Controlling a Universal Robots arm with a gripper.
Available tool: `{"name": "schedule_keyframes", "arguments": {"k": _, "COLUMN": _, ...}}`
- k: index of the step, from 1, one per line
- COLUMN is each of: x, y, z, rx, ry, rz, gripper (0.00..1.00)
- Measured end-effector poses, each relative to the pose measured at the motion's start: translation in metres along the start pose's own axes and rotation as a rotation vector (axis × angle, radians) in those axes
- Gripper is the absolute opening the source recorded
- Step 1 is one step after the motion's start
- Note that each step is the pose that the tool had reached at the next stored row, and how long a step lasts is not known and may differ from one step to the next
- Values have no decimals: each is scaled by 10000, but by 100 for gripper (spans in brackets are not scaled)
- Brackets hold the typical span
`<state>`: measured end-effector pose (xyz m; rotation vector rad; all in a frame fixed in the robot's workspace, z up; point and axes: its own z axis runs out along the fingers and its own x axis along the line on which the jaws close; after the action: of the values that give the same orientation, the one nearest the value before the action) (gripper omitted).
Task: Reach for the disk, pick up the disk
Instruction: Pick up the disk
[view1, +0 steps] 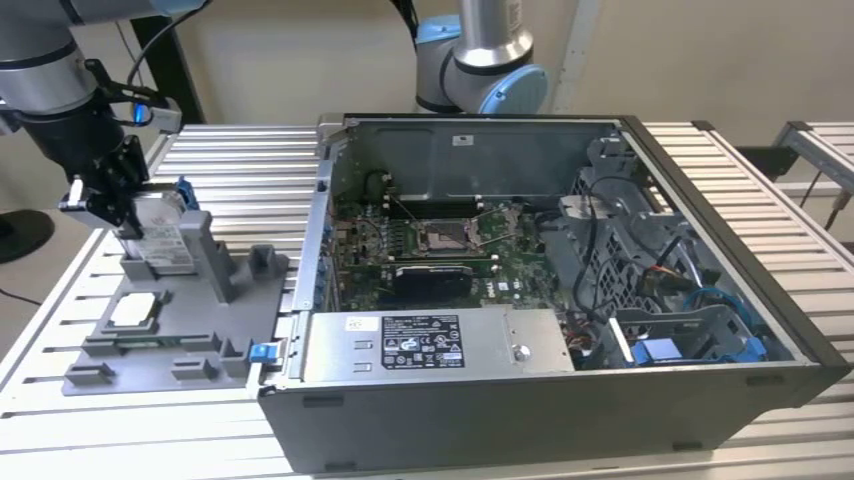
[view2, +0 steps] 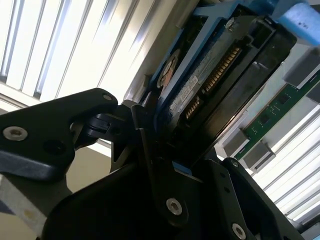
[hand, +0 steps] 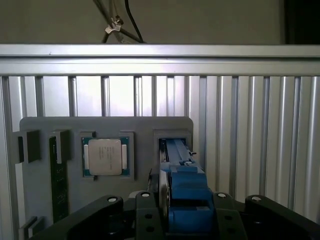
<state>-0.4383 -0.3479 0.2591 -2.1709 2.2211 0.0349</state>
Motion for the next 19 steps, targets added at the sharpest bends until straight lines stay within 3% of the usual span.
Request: {"name": "schedule_keyframes", "arguments": {"k": 19, "x": -5, "y": -1, "z": -113, "rx": -2, "ry": 2, "rz": 0, "gripper": 0}}
